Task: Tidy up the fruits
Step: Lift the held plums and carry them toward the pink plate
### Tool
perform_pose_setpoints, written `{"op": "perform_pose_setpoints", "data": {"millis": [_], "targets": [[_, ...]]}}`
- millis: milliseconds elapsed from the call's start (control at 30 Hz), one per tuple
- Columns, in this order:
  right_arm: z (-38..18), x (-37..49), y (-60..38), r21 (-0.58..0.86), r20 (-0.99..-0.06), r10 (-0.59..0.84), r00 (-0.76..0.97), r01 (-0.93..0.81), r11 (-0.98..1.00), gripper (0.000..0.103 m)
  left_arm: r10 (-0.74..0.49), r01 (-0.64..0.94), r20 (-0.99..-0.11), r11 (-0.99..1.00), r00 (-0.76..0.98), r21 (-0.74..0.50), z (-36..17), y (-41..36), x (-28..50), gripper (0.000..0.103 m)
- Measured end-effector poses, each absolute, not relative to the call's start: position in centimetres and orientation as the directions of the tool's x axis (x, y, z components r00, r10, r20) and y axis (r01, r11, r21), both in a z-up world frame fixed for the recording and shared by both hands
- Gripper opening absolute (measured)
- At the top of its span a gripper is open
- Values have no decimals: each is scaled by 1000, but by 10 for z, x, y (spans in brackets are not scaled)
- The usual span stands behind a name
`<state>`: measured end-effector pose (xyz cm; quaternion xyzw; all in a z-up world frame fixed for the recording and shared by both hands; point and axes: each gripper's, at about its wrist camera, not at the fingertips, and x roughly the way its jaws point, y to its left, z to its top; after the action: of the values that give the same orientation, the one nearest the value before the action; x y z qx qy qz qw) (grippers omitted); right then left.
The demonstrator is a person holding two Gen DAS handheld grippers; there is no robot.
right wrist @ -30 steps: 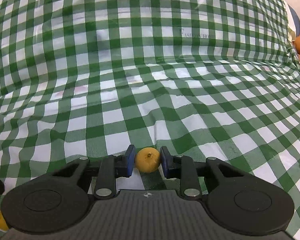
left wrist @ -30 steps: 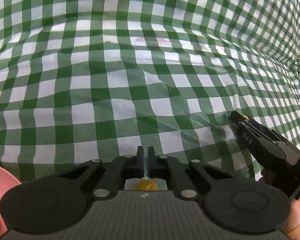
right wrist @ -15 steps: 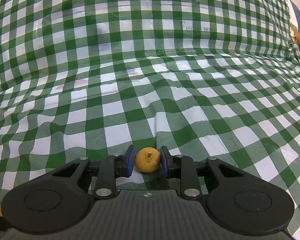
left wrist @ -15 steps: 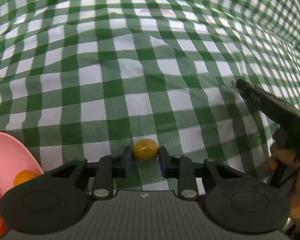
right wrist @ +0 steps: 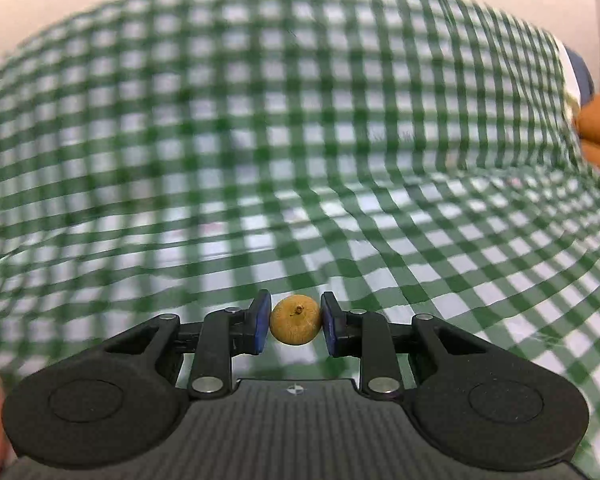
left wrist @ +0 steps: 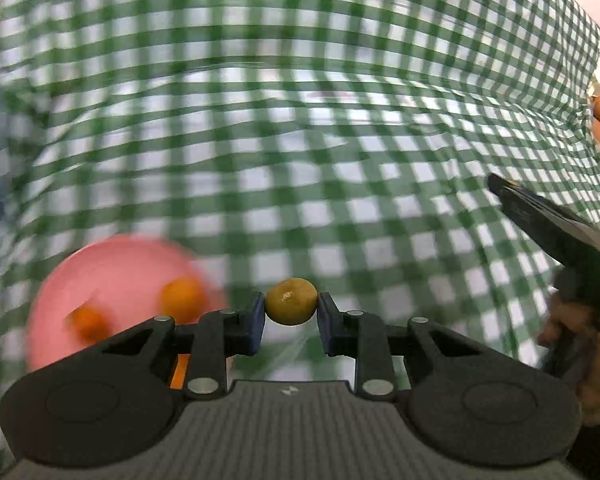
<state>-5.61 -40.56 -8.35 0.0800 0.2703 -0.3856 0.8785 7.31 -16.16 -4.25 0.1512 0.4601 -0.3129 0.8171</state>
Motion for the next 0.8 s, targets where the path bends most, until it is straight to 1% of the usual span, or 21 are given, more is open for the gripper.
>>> {"op": "perform_pose_setpoints", "data": {"millis": [100,200,267,333,433,533,633,800], "targets": [[-66,-84,-344,-87,-556,-587,589,661,745,28,-335,624,-853,781,400,-14,-31,-118,55,31],[-55,-109,-284,-27,-614,-491,617,606,795,28,-303,595,-850,803,431,15,-21,-73,34,31],[-50,-120,-248,23,-657,-401,638,549,836,28,-273,569,-849,822,452,38,-12,-39,20,31],[-46,-127,-211,36,-682,-334,651,486,873,28,-254,546,-842,836,476,57,-7,-16,3,31],[-33,-131,-164,26,-678,-284,678,409,912,28,-257,528,-824,847,505,59,3,23,-18,31],[-16,-134,-133,3,-651,-276,707,366,931,28,-285,508,-807,861,517,22,14,53,-33,31],[-2,-140,-115,-16,-625,-289,725,357,934,28,-315,506,-773,863,551,9,24,62,-47,31],[15,-148,-97,-33,-610,-297,734,351,936,28,-370,517,-718,856,589,-18,41,78,-72,31]]}}
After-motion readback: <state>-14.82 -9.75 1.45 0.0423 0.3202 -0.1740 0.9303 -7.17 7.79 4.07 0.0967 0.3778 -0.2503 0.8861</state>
